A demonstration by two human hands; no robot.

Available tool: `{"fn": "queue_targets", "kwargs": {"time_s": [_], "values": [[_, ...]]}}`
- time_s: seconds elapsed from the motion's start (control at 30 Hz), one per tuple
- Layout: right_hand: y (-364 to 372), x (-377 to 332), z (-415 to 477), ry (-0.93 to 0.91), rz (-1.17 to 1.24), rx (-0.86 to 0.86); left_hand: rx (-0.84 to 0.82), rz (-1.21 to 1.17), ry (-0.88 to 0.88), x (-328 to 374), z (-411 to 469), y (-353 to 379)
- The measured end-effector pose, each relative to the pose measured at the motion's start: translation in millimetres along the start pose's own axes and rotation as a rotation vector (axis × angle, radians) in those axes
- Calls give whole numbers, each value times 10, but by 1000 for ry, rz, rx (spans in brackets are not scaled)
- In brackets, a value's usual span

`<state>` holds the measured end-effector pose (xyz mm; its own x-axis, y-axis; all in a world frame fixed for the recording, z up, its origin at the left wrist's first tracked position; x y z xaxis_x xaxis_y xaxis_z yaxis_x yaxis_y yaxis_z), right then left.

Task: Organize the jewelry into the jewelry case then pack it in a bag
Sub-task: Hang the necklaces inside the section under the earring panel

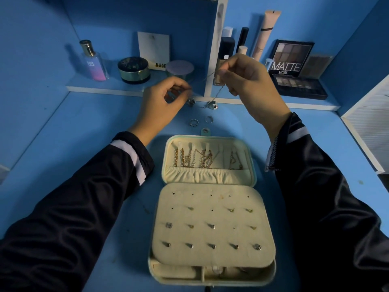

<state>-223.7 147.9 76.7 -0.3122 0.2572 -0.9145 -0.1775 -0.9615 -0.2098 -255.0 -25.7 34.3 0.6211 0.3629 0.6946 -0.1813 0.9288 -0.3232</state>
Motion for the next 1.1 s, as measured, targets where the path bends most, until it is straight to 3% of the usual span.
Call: {"fn": "queue_targets", "kwargs": {"time_s": [0.7, 1.1], "values": [[-287, -400, -785, -21, -47, 59, -20, -73, 71, 752, -505, -290], [-259, -430, -1215, 28, -152, -92, -183, -81, 102, 1101, -882, -216]]}}
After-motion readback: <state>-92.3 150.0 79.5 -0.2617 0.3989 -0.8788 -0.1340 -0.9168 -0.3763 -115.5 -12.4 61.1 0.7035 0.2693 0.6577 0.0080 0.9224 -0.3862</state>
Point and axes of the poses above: each hand's wrist, its own z-axis towards the middle knuckle, its own y-axis out of the palm, x = y × z, the point moved 10 cm from there along z, towards the middle knuckle, and after that the axes turned 9 degrees about x, right-handed, at the moved point
